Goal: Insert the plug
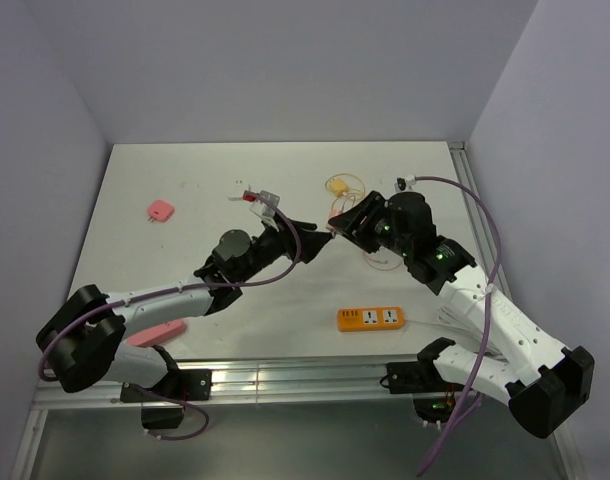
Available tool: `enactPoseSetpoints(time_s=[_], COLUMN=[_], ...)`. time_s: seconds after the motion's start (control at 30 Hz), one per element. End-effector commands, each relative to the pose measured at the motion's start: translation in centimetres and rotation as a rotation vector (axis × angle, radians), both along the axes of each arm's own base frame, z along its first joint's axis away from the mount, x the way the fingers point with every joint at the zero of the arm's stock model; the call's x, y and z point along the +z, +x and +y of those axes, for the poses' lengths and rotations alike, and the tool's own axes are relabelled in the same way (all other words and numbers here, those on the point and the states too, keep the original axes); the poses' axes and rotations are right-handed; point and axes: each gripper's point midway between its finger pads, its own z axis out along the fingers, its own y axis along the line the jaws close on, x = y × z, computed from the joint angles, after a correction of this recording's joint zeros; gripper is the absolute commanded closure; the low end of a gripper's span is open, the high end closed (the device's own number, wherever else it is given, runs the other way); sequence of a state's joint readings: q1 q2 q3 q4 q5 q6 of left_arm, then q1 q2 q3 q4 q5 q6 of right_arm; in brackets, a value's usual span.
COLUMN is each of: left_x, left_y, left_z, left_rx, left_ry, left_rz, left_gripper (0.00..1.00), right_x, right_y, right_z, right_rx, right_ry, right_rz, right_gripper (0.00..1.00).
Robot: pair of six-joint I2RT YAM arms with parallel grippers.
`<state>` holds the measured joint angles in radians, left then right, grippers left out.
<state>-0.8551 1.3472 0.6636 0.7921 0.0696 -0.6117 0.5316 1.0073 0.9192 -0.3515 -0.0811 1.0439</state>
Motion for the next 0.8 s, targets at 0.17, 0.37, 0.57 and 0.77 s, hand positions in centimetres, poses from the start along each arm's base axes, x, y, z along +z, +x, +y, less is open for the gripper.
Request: enactPoseSetpoints(time_s=[0.17,0.37,0.57,0.77], left_x=[3.8,3.1,2.4,2.3], left_y=[0.2,0.8,1.5,1.9], left_z=[-1.8,-2.7,-2.8,-2.7], left_rx=[-0.018,-0.021,0.008,0.03], left_ry=[-0.085,-0.082,-0.076,-0.08], left_rz=[-0.074,-0.034,0.003,0.01], left_gripper=[0.33,0.34,0.48,0.56], right_x=[2.7,2.7,2.8,2.2], right_y=[0.0,-0.1,-0.5,-1.1], right_z=[0.8,0.9,1.2,1.1], right_rx=[0.012,0.021,0.054,0.066], right_ry=[0.095,0.096,0.094,0.093], right_rz=[-0.053,-0.058,-0.068,-0.067], right_gripper=[1.0,1.0,1.0,1.0])
